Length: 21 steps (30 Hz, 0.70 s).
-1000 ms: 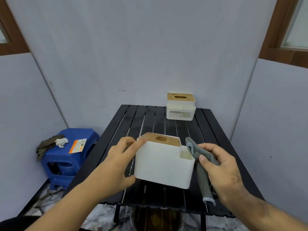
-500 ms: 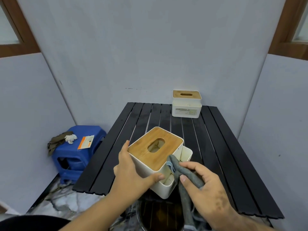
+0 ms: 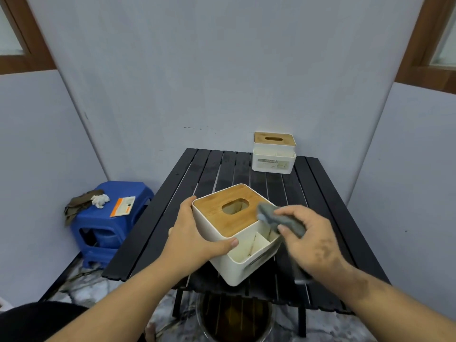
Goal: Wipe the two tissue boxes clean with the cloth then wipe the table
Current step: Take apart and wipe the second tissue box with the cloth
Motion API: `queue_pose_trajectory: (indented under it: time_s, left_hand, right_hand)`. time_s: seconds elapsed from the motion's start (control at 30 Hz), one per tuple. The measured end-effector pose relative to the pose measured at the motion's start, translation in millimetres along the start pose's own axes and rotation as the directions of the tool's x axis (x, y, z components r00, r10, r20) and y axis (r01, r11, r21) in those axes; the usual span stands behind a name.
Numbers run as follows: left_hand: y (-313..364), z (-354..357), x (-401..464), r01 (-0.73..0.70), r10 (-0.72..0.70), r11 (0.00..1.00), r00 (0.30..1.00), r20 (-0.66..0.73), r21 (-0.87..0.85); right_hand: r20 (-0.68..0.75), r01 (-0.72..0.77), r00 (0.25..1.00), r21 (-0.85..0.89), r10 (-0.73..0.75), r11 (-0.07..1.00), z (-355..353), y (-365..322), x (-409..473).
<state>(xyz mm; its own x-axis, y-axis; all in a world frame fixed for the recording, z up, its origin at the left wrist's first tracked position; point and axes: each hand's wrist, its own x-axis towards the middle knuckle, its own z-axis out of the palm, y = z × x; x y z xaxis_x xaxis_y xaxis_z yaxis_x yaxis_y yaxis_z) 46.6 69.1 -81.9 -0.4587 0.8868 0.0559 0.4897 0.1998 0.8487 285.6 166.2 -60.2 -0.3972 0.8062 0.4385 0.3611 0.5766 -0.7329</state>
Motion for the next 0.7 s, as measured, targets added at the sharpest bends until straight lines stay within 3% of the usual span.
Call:
queue_pose_trajectory:
  time_s: [0.07, 0.13, 0.2, 0.37, 0.57, 0.7]
  left_hand:
    - [1, 0, 4, -0.017, 0.017, 1.000, 1.000, -0.012, 0.008]
    - [2, -1, 8, -0.034, 0.034, 0.999, 0.999, -0.015, 0.025]
    - [3, -3, 12, -0.037, 0.038, 0.998, 0.999, -0.005, 0.050]
    - [3, -3, 18, -0.051, 0.051, 0.996, 0.999, -0.001, 0.076]
    - [4, -3, 22, -0.076, 0.072, 0.994, 0.996, 0.043, 0.078]
    - [5, -5, 24, -0.090, 0.085, 0.993, 0.994, 0.066, 0.079]
  right_hand:
    - [0.125, 0.296, 0.949, -0.032, -0.290, 0.955, 6, -9, -1]
    - [0.243, 0.426, 0.879, -0.016, -0.409, 0.905, 4, -11, 5]
    - [0.274, 0.463, 0.864, -0.100, -0.423, 0.881, -2, 1, 17]
    - [0.106, 0.324, 0.946, -0.256, -0.307, 0.911, -13, 28, 32]
    - [0.324, 0.584, 0.787, -0.121, -0.524, 0.803, 14, -3, 3]
    - [0.421, 0.639, 0.738, -0.181, -0.528, 0.748, -4, 16, 20]
